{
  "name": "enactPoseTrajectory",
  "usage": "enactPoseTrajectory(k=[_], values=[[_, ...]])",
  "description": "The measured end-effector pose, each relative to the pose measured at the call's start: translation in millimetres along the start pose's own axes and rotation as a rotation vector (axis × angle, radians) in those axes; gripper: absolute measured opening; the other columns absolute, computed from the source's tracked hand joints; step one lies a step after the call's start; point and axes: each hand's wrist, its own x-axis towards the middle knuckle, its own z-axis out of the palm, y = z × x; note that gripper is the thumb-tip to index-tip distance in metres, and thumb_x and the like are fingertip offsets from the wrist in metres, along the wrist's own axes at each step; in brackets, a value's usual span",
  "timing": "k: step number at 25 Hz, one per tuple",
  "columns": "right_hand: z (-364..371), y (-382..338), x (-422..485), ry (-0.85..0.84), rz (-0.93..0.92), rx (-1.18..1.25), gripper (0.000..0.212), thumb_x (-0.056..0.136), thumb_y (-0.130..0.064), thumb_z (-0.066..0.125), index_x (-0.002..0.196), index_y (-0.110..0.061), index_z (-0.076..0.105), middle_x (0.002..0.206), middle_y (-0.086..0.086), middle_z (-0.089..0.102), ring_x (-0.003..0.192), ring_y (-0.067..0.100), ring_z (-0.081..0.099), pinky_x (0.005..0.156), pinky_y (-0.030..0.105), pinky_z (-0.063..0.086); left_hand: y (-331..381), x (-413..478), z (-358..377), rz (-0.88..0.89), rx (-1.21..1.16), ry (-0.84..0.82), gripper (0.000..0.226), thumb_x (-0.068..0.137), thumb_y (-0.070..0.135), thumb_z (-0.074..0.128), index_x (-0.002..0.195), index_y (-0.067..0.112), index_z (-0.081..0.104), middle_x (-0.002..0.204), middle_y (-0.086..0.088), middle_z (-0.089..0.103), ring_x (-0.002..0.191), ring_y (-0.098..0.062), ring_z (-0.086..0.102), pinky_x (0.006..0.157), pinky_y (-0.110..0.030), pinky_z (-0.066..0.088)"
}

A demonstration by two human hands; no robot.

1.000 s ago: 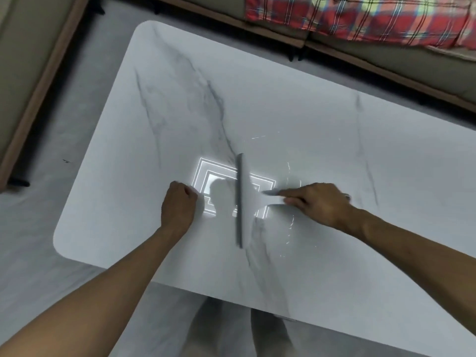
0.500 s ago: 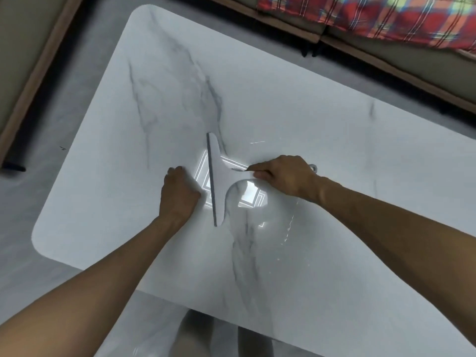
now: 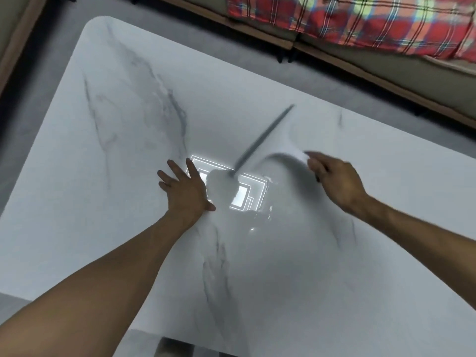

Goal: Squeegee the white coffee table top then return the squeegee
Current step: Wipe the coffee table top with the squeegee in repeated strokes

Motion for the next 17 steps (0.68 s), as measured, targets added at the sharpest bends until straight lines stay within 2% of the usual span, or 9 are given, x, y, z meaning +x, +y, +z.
enactPoseTrajectory(k=[1,3,5,7,10,12,14,17], values=[[7,-21,26,0.007,-0.003,0.039,0.038,0.098,-0.046,0.035,0.130,-0.037,0.054,0.100,0.000,0.068,0.102,0.029,0.061,0.087,0.035,0.045,1,1,0,0.000,0.002,0.005,0.142,0.057,0.062,0.081,0.152,0.005,-0.007,0.152,-0.042,-0.003,0.135,-0.066,0.010,0.111,-0.062,0.023],[18,-65,81,0.007,-0.004,0.104,0.043,0.099,-0.036,0.034,0.140,-0.029,0.045,0.114,0.003,0.065,0.110,0.033,0.055,0.095,0.039,0.043,2,2,-2,0.016,0.012,0.008,0.140,0.058,0.061,0.082,0.152,0.004,-0.006,0.151,-0.043,-0.002,0.134,-0.067,0.010,0.110,-0.062,0.024],[27,-100,118,0.005,-0.031,0.130,0.048,0.100,-0.031,0.032,0.148,-0.028,0.032,0.133,0.005,0.058,0.120,0.036,0.049,0.101,0.041,0.039,1,2,-4,0.033,0.004,0.000,0.139,0.059,0.060,0.081,0.152,0.003,-0.005,0.151,-0.044,-0.002,0.134,-0.068,0.009,0.110,-0.063,0.024],[35,-108,133,-0.002,-0.074,0.028,0.049,0.101,-0.030,0.030,0.150,-0.032,0.026,0.137,0.010,0.055,0.121,0.039,0.048,0.099,0.042,0.039,-1,2,-4,0.043,0.005,0.003,0.139,0.059,0.061,0.081,0.152,0.004,-0.005,0.151,-0.044,-0.002,0.134,-0.068,0.009,0.110,-0.062,0.025],[32,-78,105,-0.013,-0.108,-0.134,0.047,0.102,-0.031,0.029,0.148,-0.036,0.026,0.111,0.018,0.066,0.093,0.041,0.056,0.079,0.041,0.042,-1,2,-6,0.054,0.006,-0.003,0.139,0.059,0.061,0.081,0.152,0.004,-0.005,0.151,-0.044,-0.003,0.134,-0.068,0.009,0.110,-0.062,0.026],[24,-43,62,-0.039,-0.098,-0.175,0.046,0.102,-0.033,0.030,0.148,-0.039,0.026,0.093,0.018,0.068,0.077,0.038,0.056,0.071,0.039,0.042,0,0,-8,0.052,0.010,-0.011,0.138,0.060,0.061,0.080,0.152,0.004,-0.006,0.151,-0.043,-0.004,0.135,-0.067,0.009,0.111,-0.061,0.026],[15,-7,9,-0.102,-0.056,-0.189,0.047,0.103,-0.034,0.031,0.148,-0.042,0.026,0.080,0.010,0.067,0.066,0.030,0.054,0.066,0.036,0.043,1,-1,-10,0.054,0.007,-0.014,0.138,0.061,0.060,0.080,0.152,0.004,-0.006,0.151,-0.043,-0.004,0.135,-0.067,0.008,0.111,-0.061,0.025],[-4,22,-56,-0.195,0.010,-0.270,0.047,0.102,-0.037,0.032,0.148,-0.045,0.025,0.060,-0.007,0.052,0.058,0.022,0.051,0.060,0.032,0.041,2,-4,-12,0.056,-0.010,-0.016,0.138,0.061,0.058,0.081,0.152,0.004,-0.007,0.151,-0.043,-0.006,0.135,-0.067,0.006,0.112,-0.061,0.024]])
